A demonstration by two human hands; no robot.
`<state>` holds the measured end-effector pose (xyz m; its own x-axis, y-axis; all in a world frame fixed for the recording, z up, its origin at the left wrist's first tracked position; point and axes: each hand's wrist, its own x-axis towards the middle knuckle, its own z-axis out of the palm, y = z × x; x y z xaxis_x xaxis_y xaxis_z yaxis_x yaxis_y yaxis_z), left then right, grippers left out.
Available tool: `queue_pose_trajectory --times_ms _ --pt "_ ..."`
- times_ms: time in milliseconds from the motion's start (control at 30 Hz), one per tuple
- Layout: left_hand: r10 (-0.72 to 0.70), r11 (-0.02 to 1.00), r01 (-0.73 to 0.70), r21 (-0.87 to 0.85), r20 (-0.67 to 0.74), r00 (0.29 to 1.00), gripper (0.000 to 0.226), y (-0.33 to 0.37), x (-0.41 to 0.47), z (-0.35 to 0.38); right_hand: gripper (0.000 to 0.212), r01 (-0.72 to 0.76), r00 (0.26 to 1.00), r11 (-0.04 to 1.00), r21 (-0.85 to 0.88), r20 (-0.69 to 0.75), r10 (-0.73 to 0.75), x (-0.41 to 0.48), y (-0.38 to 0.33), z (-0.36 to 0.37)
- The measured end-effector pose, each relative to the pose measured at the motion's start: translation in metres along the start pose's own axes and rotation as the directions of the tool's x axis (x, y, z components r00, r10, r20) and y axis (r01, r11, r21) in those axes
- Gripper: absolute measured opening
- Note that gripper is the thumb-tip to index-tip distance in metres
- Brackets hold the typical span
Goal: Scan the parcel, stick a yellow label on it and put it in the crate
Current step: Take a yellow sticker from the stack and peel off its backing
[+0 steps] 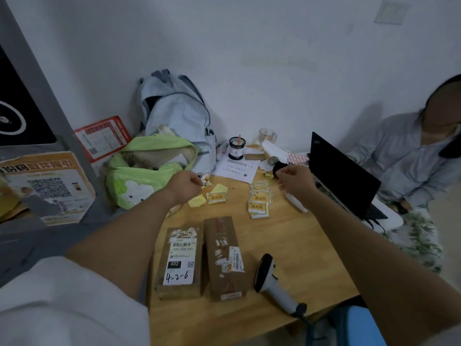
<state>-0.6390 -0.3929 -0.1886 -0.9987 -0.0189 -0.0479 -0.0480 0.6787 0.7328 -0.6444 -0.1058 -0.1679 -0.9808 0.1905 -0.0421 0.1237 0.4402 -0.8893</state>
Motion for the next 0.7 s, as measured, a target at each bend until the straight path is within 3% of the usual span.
queue_pose_trajectory --times_ms 367,500,600,700 --pt "-0.137 0.975 0.153 -0.162 0.102 0.985 0.019 0.005 0.075 0.038 0.013 -0.082 0.991 0.996 -0.018 0.1 0.084 0.081 0.03 0.01" --pt "-0.185 0.963 0.211 -0.169 0.161 0.97 0.007 0.002 0.117 0.06 0.017 -0.117 0.983 0.993 -0.032 0.141 0.121 0.124 0.051 0.017" --pt "-0.212 0.953 0.251 -0.169 0.216 0.953 0.011 -0.001 0.147 0.085 0.026 -0.174 0.97 0.983 -0.065 0.161 0.183 0.153 0.073 0.025" --pt "-0.253 0.942 0.297 -0.158 0.249 0.935 0.007 -0.006 0.17 0.117 0.019 -0.218 0.953 0.968 -0.121 0.187 0.238 0.176 0.097 0.036"
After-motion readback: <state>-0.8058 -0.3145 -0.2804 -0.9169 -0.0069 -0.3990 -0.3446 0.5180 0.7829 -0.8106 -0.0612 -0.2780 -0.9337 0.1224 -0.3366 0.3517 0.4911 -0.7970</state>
